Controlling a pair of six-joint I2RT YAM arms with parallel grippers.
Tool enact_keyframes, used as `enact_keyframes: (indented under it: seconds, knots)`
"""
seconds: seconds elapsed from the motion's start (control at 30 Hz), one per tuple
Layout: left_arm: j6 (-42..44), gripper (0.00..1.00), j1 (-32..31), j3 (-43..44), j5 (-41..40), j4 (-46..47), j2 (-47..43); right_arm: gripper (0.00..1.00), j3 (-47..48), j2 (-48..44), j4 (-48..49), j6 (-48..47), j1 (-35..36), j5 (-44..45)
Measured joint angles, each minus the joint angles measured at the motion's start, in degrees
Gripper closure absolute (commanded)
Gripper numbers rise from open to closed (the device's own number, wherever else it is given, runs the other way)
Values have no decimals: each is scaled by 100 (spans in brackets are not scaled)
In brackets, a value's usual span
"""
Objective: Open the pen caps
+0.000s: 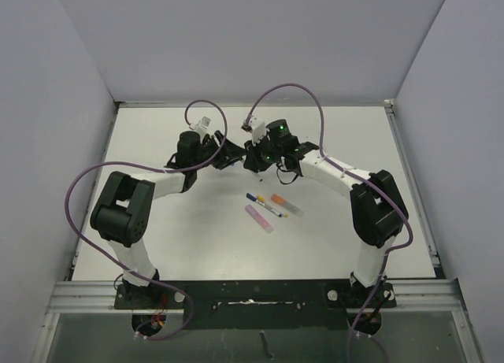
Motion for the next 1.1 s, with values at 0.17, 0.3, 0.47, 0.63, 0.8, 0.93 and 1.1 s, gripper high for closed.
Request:
enact_keyframes:
  seconds: [0.17, 0.3, 0.47, 0.63, 0.8, 0.93, 1.1]
  knots:
    - [-2, 65, -15, -2, 2, 46, 0, 100, -4, -2, 59, 13, 0, 0]
    - [-13, 77, -15, -7, 2, 87, 0, 100, -4, -2, 87, 20, 2, -2]
    - [-24, 100, -15, -7, 7, 92, 0, 99, -4, -2, 87, 20, 2, 0]
    - [-20, 100, -15, -17, 17, 129, 0, 57, -7, -9, 90, 50, 2, 0]
    - [-22, 100, -22, -46, 17, 155, 0, 55, -15, -50, 90, 50, 2, -44]
    - [-22, 100, -20, -66, 17, 170, 0, 56, -15, -87, 92, 59, 2, -55]
    - [-44, 100, -20, -66, 17, 181, -2, 59, -15, -87, 87, 61, 4, -90]
